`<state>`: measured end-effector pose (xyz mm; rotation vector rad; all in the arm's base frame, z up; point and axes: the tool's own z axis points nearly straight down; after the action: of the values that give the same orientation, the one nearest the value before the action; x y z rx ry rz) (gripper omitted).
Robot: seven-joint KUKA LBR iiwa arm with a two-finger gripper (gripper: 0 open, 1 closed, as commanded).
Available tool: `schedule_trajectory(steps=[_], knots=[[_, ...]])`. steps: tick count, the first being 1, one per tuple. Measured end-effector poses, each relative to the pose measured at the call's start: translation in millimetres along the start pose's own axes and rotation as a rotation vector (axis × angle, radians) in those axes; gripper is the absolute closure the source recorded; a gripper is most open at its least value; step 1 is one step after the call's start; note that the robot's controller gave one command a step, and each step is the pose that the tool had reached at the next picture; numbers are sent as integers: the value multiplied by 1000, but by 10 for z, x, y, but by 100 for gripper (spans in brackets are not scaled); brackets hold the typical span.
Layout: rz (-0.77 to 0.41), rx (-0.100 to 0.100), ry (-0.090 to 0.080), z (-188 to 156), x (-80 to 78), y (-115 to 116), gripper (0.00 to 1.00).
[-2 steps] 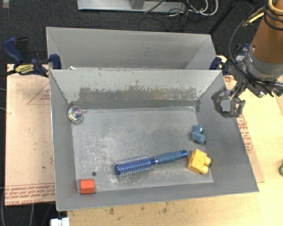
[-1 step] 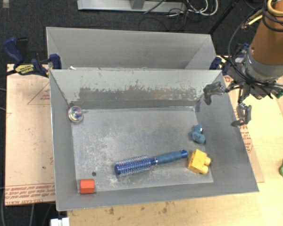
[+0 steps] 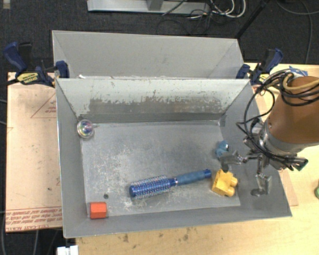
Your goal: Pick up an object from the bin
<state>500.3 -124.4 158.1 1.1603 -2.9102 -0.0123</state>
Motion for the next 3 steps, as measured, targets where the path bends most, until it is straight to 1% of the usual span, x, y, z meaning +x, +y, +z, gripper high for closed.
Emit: schedule_trajectory(steps=[1,2,3], knots=[[-147,8,-8,897,-463,-116,0],[-147,11,-7,877,-450,-125,100],[-195,18,-11,-54,-469,-30,100]])
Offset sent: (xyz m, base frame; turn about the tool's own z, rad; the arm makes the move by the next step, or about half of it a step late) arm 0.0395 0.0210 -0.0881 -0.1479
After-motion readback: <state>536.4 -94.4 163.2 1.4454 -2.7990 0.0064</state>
